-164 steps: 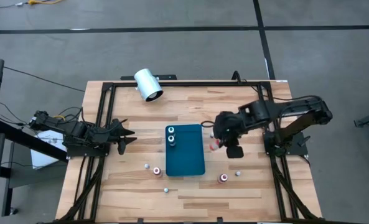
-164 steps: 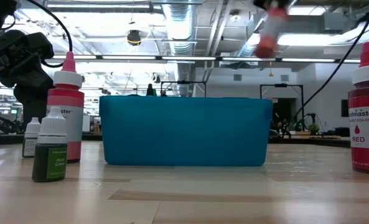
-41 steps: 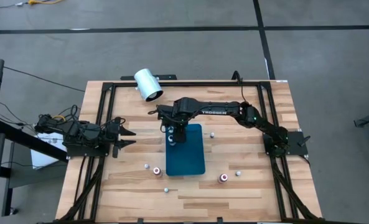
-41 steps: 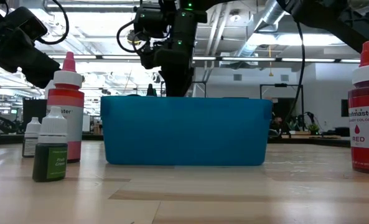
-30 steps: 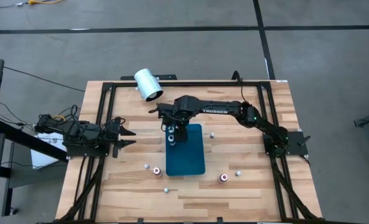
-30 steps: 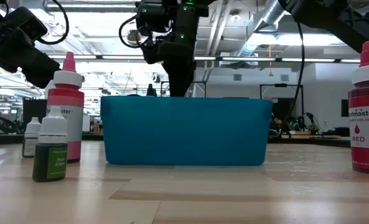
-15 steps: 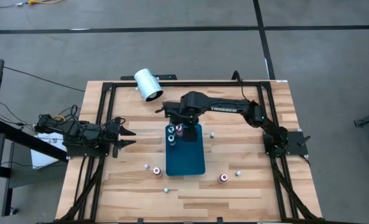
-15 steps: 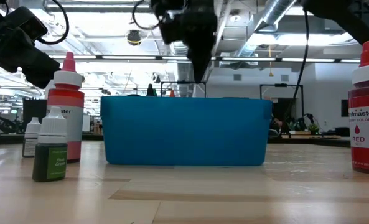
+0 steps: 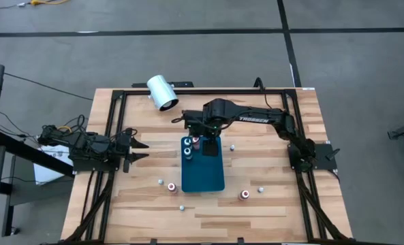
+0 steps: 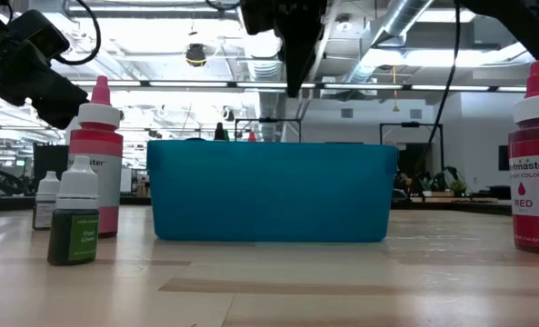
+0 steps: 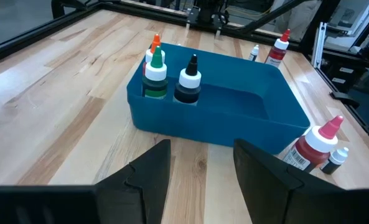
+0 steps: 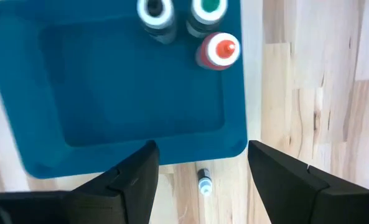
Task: Pick & Place food coloring
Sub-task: Put the large red food coloring bottle into the blue bin
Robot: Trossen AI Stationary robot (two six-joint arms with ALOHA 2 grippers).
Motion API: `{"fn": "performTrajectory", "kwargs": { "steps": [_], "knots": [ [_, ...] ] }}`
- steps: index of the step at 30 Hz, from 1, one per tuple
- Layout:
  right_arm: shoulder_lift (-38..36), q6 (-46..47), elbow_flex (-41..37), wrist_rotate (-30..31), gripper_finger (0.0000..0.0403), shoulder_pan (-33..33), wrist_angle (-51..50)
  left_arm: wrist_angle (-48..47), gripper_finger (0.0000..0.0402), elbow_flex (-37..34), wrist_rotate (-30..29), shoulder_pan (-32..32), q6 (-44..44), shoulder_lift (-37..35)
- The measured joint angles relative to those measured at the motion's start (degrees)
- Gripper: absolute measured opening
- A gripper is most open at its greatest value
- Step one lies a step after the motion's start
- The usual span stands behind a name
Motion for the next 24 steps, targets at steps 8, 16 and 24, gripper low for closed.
{"fn": "performTrajectory", "kwargs": {
  "steps": [8, 16, 24],
  "knots": [
    [-3.37, 2.19, -0.02, 2.64, 0.0234, 2.77, 0.72, 0.02, 0.0167, 0.00, 0.39, -0.02, -0.36, 0.00],
    [-3.94, 2.21, -1.34, 7.53, 0.0234, 5.25, 6.02, 0.20, 0.0167, 0.00, 0.39, -0.01, -0.28, 0.02],
    [-3.77, 2.12, -10.87, 7.53, 0.0234, 6.62, 13.24, 0.28, 0.0167, 0.00, 0.87, 0.00, -0.32, 0.02]
  ]
}}
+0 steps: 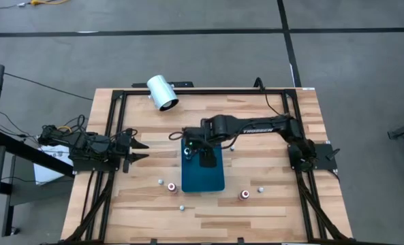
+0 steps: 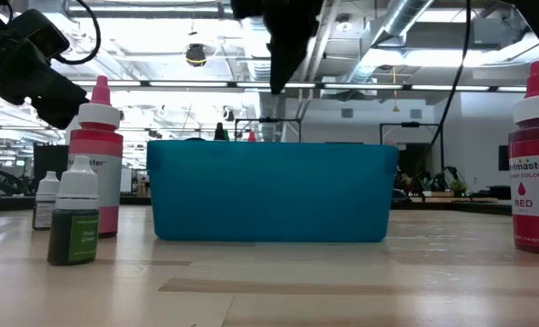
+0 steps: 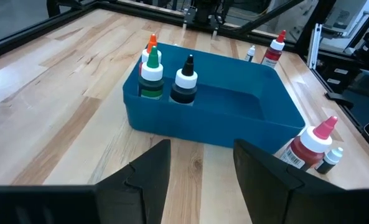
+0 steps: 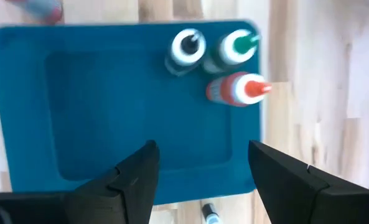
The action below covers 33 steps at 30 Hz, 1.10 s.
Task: Pick & Place food coloring
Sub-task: Put the large red food coloring bottle into the blue bin
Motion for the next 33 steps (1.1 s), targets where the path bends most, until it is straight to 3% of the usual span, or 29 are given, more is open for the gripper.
{"fn": "performTrajectory", "kwargs": {
  "steps": [13, 20, 26, 33],
  "knots": [
    [-2.86, 1.50, -10.16, 0.69, 0.0234, 4.09, 2.23, 0.00, 0.0167, 0.00, 1.06, 0.00, -0.52, 0.00],
    [-14.41, 5.90, -22.70, 7.40, 0.0234, 5.62, 6.24, 0.11, 0.0167, 0.00, 1.06, 0.00, -0.57, -0.02],
    [-26.36, 12.47, -34.18, 7.50, 0.0234, 7.88, 11.72, 0.20, 0.0167, 0.00, 1.04, 0.00, -0.75, -0.02],
    [-36.19, 14.37, -39.77, 6.29, 0.0234, 14.90, 13.04, 0.68, 0.0167, 0.00, 1.04, 0.00, -1.67, -0.02]
  ]
}}
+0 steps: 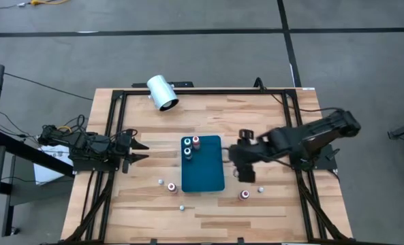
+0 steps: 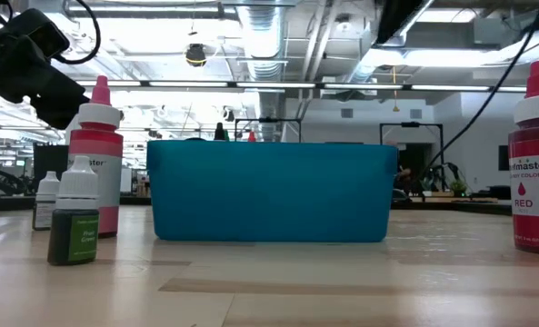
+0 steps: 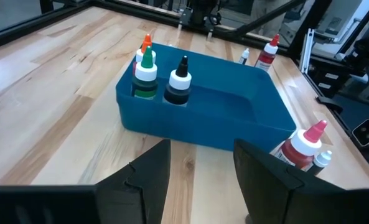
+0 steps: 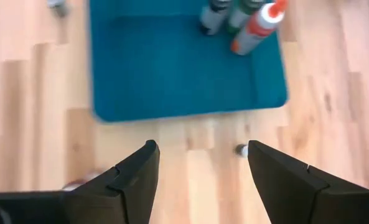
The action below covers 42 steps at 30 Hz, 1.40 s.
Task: Pick & Place food coloring
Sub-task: Put the large red food coloring bottle into the blue bin
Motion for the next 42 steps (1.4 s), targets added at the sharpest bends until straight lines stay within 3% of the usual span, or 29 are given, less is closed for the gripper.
{"fn": "performTrajectory", "kwargs": {
  "steps": [8, 17, 27, 42],
  "knots": [
    [-4.49, 10.16, -2.56, -1.97, 0.0234, 9.98, -0.12, 1.17, 0.0167, 0.00, -0.01, -0.01, -0.50, 0.01],
    [0.31, 17.82, -2.58, -2.53, 0.0234, 19.47, 0.19, 1.13, 0.0167, 0.00, -0.02, 0.00, -1.30, 0.00],
    [10.26, 16.65, -2.62, -4.98, 0.0234, 18.50, 0.17, 2.25, 0.0167, 0.00, 0.24, 0.00, -1.37, 0.00],
    [17.30, 11.00, -3.85, -7.11, 0.0234, 16.13, 0.83, 2.29, 0.0167, 0.00, 3.08, 0.00, -1.48, 0.00]
  ]
}}
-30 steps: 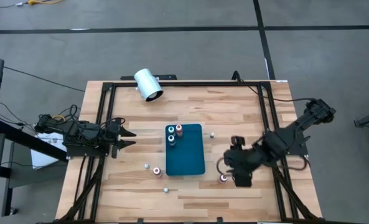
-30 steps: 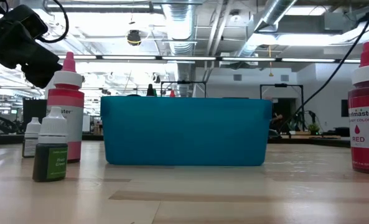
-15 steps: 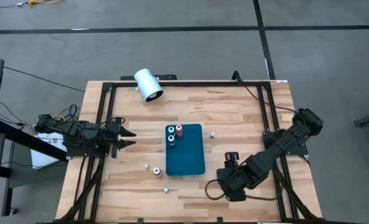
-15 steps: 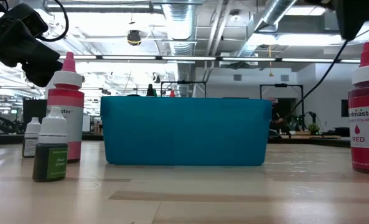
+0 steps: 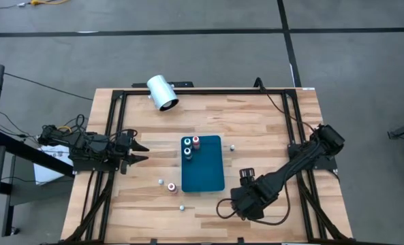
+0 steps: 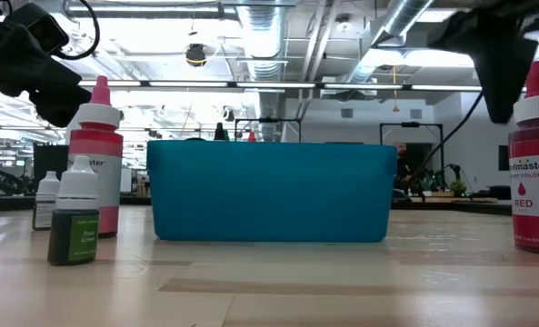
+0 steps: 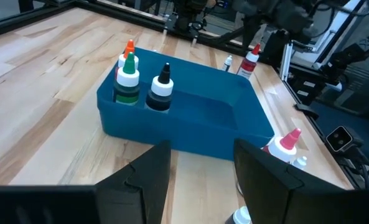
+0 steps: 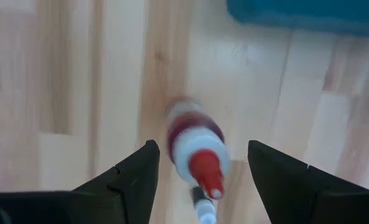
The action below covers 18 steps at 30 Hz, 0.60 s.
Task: Pick & Place food coloring
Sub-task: Put the large red food coloring bottle into the blue bin
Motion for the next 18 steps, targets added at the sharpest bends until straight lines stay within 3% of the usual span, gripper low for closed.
{"fn": "performTrajectory", "kwargs": {
  "steps": [13, 18],
  "knots": [
    [-0.09, 0.00, -2.21, -0.77, 0.0231, -0.52, 2.73, -0.20, 0.0167, 0.00, -0.07, 0.00, 0.04, 0.00],
    [-0.09, 0.00, -2.21, -0.77, 0.0195, -0.52, 3.94, -0.35, 0.0167, 0.00, -0.07, 0.00, 0.08, 0.01]
  ]
}}
